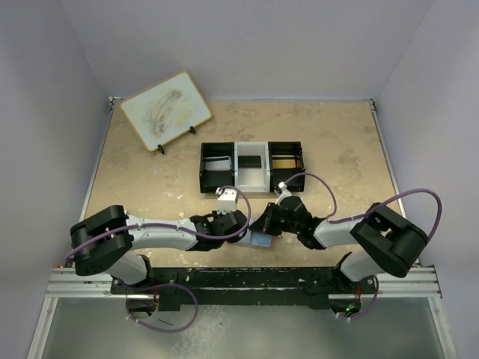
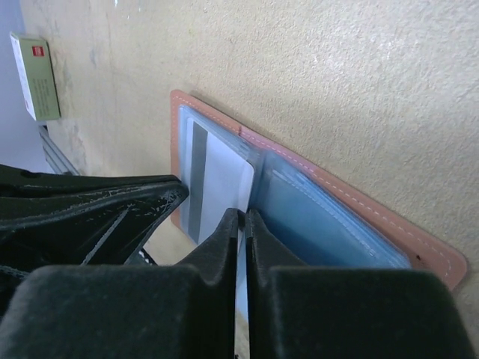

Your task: Take the credit cards out of the card holder

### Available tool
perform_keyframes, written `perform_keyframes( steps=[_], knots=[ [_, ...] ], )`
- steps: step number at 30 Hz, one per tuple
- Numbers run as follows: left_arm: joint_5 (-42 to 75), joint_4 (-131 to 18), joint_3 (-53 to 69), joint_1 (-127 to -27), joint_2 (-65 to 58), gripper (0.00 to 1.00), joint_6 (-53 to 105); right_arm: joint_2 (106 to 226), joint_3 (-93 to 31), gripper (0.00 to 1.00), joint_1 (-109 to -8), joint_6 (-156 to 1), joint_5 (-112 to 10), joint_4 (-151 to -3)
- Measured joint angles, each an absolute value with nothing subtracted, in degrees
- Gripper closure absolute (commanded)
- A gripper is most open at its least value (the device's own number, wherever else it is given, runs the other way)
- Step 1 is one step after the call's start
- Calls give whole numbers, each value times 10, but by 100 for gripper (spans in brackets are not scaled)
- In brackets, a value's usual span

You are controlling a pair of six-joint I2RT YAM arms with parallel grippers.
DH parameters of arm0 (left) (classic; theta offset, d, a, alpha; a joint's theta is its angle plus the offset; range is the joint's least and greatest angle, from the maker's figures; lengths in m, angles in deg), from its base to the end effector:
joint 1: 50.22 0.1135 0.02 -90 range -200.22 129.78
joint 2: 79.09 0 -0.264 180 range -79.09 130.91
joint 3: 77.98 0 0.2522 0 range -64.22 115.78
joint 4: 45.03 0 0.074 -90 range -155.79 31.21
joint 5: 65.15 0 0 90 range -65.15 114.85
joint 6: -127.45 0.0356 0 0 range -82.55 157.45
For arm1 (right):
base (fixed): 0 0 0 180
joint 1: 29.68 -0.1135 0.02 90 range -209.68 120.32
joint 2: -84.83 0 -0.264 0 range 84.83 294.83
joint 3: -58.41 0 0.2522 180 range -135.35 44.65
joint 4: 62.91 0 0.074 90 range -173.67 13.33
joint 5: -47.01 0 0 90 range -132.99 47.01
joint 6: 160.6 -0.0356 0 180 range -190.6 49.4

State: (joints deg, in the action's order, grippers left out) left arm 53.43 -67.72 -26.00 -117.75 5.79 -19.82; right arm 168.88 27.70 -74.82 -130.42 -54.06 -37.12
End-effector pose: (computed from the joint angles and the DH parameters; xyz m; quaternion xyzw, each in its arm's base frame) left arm 0.1180 -0.2408 0.1526 0.0101 0.9285 -0.1448 0.3418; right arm 0.1643 0.1748 0.1234 0.0591 0.8506 0.4595 0.2488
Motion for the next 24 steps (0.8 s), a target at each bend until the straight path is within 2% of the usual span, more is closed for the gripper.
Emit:
perform_keyframes(
  steps=[8,15,22,24],
  knots=[
    [534,-669,-265,-1177,56,100,-201,1642,271,100,-747,-1300,-537,-430],
    [530,-663,-275,-1179,56,100,-206,1557,280,100,-674,-1277,-592,-483],
    [530,-662,-275,-1179,56,100,-207,1546,279,100,-660,-1237,-621,-518],
    [530,-662,-275,-1179,56,97,-207,1546,276,100,-659,-1224,-620,-536]
  ],
)
